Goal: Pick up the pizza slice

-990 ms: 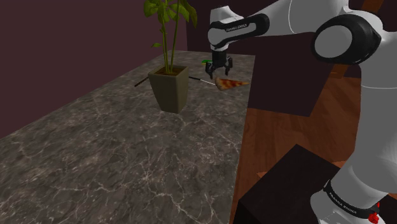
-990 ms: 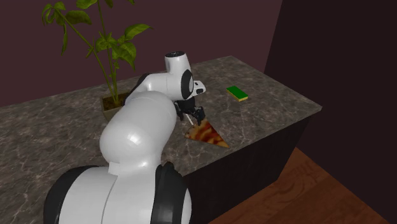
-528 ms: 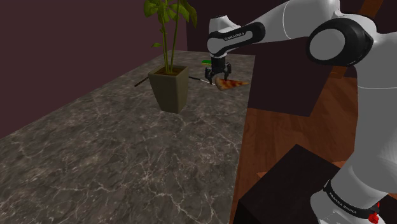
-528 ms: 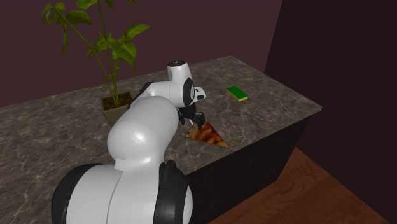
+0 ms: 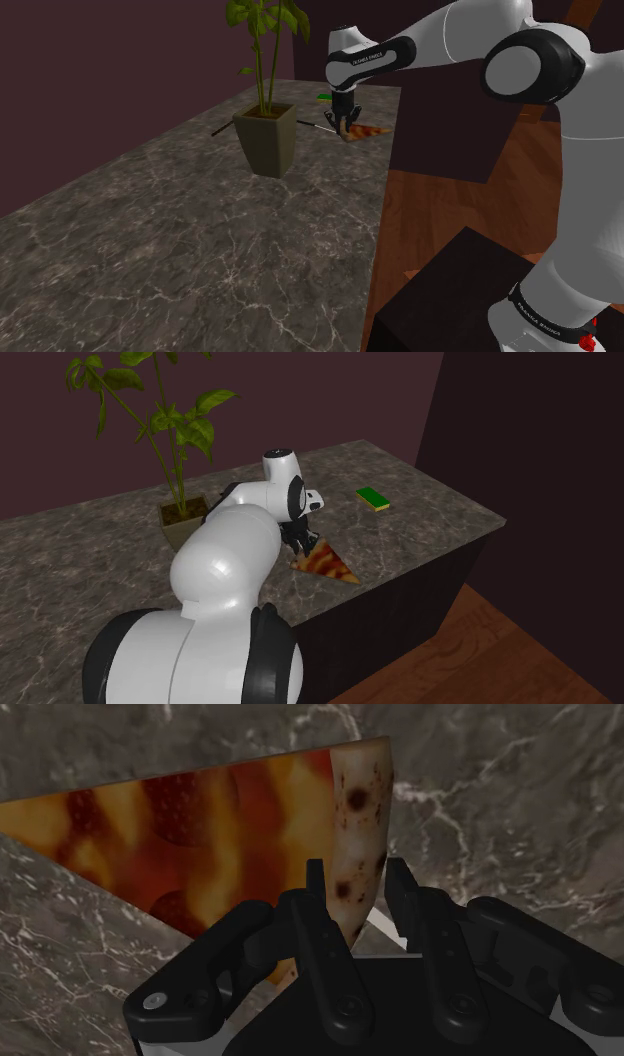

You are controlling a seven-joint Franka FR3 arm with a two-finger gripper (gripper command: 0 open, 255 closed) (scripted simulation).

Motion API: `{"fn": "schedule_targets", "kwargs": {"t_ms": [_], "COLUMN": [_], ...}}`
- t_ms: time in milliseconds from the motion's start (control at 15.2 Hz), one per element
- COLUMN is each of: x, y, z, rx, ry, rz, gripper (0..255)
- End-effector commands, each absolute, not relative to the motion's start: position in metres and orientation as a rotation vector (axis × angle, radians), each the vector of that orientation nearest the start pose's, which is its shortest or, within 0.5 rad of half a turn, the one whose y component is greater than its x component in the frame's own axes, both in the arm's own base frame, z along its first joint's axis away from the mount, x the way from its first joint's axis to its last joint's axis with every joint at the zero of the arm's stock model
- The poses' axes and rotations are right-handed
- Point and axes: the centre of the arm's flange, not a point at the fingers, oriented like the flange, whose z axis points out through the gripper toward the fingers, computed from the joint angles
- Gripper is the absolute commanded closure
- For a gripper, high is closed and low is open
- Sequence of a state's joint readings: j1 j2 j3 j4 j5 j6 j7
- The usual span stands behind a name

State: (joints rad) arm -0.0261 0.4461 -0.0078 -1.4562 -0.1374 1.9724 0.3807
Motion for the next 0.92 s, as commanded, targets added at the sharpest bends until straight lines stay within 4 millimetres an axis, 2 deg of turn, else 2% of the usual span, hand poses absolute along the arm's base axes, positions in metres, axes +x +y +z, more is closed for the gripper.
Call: {"fn": "schedule_targets", "kwargs": {"t_ms": [0, 198, 858], "x": [0.696, 0.695, 0.695], "y": [-0.031, -0.031, -0.031], "z": [0.435, 0.435, 0.488], "rx": [-3.202, -3.202, -3.202], "ry": [0.59, 0.59, 0.59], "rz": [-0.149, -0.149, -0.149], "gripper": [255, 255, 255]}}
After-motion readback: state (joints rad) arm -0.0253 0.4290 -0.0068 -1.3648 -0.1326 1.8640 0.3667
